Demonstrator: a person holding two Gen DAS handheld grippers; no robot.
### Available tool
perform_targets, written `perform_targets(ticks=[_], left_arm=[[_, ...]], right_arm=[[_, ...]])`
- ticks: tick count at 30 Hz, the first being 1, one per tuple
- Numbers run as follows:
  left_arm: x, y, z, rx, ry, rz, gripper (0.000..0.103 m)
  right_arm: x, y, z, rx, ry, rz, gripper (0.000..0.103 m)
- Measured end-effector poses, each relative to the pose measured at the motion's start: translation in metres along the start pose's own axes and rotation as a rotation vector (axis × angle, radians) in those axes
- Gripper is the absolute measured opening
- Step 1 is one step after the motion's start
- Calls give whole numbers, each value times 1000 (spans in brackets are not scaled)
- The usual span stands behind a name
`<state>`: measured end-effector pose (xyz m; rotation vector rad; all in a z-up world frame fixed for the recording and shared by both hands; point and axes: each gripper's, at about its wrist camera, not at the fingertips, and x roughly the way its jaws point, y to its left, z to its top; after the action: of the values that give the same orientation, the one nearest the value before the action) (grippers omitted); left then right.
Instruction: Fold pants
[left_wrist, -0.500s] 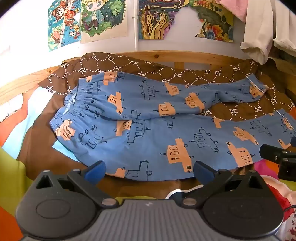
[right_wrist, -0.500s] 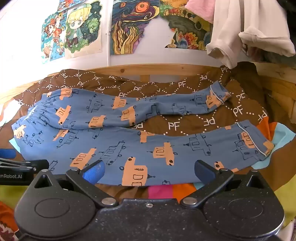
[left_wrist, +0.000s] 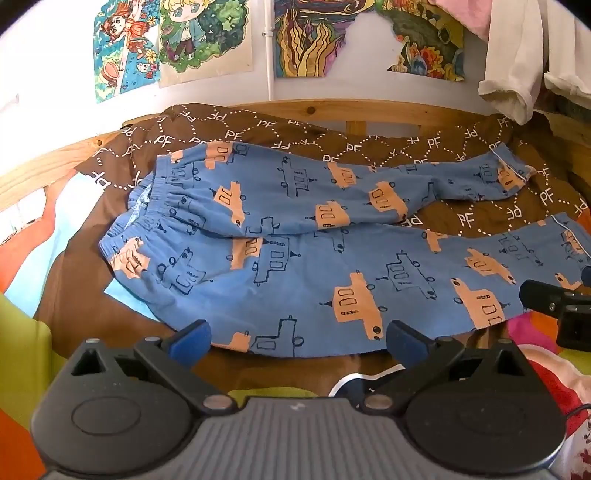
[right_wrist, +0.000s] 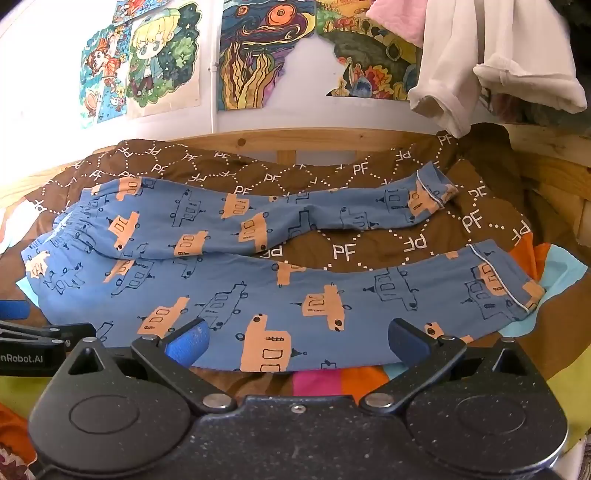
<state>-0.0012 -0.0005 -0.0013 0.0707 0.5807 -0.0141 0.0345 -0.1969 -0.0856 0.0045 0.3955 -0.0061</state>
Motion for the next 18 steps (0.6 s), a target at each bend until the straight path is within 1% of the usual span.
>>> perform_targets(ticks=[18], left_arm=[[0,2,-2,7,3,2,103]], right_arm=[[0,0,0,-2,2,0,102]])
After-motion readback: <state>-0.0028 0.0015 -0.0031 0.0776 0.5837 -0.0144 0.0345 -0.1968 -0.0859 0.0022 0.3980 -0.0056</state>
